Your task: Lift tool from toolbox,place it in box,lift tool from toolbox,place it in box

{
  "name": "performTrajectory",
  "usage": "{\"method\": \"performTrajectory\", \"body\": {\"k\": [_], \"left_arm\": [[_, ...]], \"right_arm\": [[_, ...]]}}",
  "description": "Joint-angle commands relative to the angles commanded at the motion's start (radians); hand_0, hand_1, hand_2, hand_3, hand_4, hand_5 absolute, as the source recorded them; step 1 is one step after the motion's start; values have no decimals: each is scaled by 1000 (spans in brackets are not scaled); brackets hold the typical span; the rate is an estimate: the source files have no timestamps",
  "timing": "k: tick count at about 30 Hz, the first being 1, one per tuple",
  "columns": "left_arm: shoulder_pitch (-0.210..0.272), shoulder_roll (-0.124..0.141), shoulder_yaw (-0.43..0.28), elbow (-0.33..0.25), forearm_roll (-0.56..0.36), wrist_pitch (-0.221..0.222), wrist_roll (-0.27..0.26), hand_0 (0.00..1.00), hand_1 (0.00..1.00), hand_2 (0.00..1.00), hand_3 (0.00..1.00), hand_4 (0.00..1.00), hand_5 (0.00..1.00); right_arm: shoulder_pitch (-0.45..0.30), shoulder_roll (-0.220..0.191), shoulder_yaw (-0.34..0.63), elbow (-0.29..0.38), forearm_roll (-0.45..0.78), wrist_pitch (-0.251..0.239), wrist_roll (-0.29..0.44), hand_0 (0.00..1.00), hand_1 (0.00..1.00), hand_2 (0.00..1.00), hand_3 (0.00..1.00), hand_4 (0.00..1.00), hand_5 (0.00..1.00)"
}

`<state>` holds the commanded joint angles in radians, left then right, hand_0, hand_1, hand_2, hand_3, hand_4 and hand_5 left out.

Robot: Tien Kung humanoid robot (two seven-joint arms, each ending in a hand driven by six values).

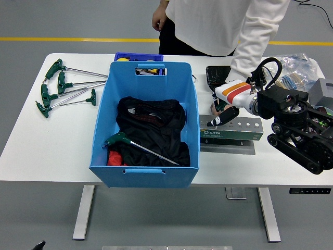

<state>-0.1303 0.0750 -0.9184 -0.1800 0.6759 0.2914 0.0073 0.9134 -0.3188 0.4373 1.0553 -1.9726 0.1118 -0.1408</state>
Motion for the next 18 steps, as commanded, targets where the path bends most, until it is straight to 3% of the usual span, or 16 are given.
{"method": "performTrajectory", "body": {"k": [8, 9, 14, 15, 18], "left_arm": [[-1, 1, -4, 0, 3, -1, 0, 735, 746, 766, 654, 642, 548], [-1, 1, -6, 0, 5, -1, 1, 735, 745, 765, 652, 642, 548], [-1, 1, -7, 0, 5, 0, 1, 735, 745, 765, 652, 642, 548], [-1, 1, -6, 0, 4, 0, 1, 735, 744, 765, 652, 642, 548], [0, 0, -7, 0, 4, 0, 1, 735, 744, 765, 652, 642, 548]], "right_arm": [[5, -5, -3, 0, -10, 30, -11, 815, 455, 453, 382, 998, 686], [5, -6, -3, 0, -11, 33, -12, 771, 391, 372, 320, 998, 694], [7, -6, -5, 0, -15, 41, -13, 771, 391, 372, 320, 998, 694], [8, -6, -5, -1, -17, 40, -12, 712, 342, 316, 260, 998, 703], [9, -5, -6, -1, -23, 37, -9, 712, 342, 316, 260, 998, 703]]}}
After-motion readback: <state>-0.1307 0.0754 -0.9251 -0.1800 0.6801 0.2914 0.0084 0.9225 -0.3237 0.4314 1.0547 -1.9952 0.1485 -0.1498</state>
